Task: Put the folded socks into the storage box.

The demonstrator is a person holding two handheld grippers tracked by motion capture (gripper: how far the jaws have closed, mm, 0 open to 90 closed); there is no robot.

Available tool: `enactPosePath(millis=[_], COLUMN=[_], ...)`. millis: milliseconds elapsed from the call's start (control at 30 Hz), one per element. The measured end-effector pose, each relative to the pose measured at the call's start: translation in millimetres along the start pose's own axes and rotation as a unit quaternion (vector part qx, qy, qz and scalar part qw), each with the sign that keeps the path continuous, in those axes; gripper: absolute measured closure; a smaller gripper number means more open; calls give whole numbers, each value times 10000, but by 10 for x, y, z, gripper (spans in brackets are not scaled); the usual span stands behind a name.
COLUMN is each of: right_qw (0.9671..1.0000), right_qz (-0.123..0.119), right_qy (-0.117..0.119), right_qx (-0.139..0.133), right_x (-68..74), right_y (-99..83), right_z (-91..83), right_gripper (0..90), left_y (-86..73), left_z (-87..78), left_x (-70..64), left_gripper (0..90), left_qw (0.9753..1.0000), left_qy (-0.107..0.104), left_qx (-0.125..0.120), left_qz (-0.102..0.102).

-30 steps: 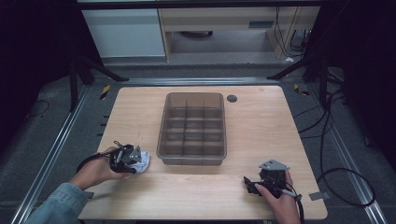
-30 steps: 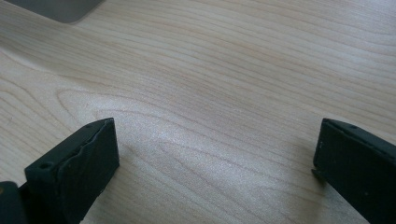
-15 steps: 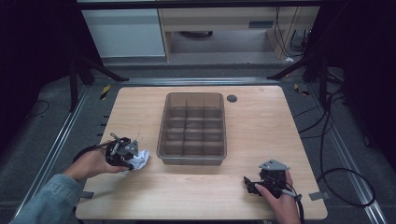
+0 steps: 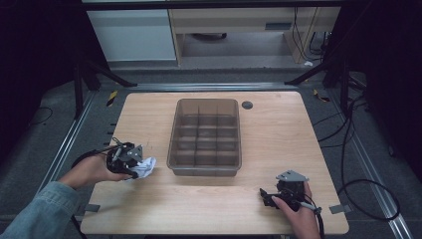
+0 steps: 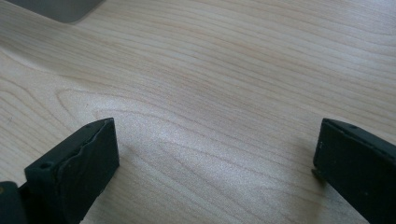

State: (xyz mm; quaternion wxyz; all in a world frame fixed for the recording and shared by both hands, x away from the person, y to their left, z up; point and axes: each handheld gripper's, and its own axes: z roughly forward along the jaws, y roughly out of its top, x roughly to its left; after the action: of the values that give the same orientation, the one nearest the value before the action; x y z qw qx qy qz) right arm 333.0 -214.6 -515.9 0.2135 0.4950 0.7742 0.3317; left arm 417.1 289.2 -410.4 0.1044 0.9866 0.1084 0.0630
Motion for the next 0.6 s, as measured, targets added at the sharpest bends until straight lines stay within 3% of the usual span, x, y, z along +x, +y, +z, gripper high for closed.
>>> enactPosePath(millis=[233, 333, 600], right_qw=[10000, 10000, 10000], right_qz=[-9, -11, -15], right_qy=[-3, -4, -6], right_qx=[1, 1, -3], right_x=[-1, -1, -2], right_y=[0, 0, 0], right_z=[1, 2, 2], right_gripper=[3, 3, 3], left_y=[76, 188, 466], left_z=[-192, -351, -571], left_x=[43, 78, 150], left_gripper=[677, 677, 677], left_qw=[9999, 9997, 9989], left_qy=[107, 210, 299], left_qx=[7, -27, -164], left_qz=[68, 151, 325])
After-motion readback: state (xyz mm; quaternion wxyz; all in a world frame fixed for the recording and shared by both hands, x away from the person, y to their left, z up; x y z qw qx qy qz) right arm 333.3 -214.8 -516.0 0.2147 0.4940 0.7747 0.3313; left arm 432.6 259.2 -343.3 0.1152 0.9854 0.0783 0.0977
